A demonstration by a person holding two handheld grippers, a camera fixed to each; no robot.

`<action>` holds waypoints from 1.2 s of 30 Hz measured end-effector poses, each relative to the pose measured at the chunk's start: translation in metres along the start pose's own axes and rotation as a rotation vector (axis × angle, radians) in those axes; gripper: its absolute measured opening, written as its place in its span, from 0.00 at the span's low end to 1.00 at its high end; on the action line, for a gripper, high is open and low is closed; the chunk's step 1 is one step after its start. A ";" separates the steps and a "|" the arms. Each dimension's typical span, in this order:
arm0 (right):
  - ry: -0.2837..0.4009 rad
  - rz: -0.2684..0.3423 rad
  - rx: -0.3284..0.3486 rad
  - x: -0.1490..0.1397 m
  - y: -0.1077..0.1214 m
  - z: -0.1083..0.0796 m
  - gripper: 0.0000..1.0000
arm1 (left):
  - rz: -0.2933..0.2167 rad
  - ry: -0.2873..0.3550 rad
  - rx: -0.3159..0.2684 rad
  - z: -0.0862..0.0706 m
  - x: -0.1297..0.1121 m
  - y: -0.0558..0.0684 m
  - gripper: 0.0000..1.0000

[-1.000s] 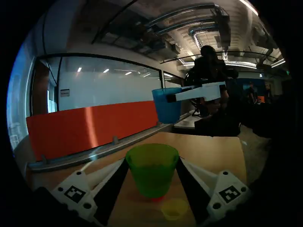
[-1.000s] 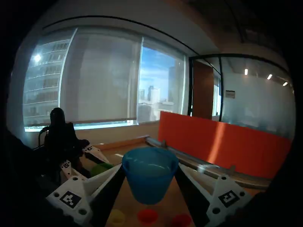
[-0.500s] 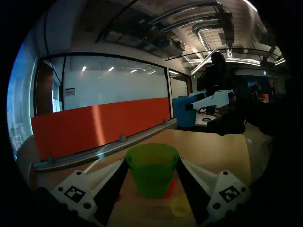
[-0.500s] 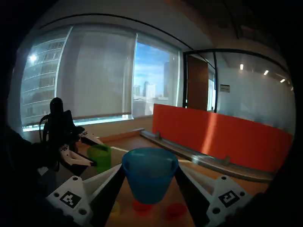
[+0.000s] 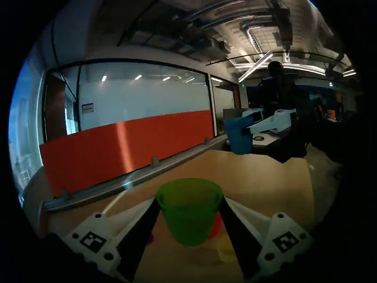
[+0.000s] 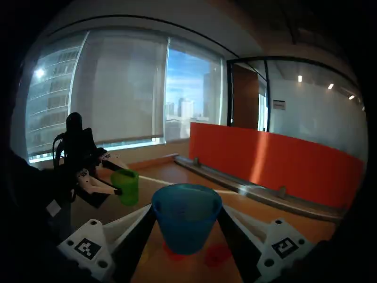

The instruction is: Pour water

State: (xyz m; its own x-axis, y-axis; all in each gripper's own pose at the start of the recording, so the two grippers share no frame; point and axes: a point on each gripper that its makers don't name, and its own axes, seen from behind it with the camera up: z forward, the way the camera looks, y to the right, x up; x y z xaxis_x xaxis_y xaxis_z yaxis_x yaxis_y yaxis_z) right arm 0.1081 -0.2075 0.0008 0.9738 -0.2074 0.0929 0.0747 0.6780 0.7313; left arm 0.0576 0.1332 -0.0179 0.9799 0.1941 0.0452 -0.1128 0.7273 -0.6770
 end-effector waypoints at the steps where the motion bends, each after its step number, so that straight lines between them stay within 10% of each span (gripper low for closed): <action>1: 0.001 -0.002 0.000 -0.002 0.000 0.000 0.90 | 0.004 -0.010 0.000 0.001 -0.002 0.000 0.86; 36: -0.176 -0.065 0.022 -0.087 -0.004 0.003 0.91 | 0.003 -0.280 -0.028 0.006 -0.089 -0.007 0.86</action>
State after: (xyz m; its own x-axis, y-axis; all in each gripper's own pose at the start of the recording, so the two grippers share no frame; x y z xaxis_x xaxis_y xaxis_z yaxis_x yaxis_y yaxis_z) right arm 0.0230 -0.1941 -0.0084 0.9142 -0.3719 0.1608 0.1294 0.6440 0.7540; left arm -0.0302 0.1152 -0.0127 0.8957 0.3734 0.2414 -0.1076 0.7088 -0.6972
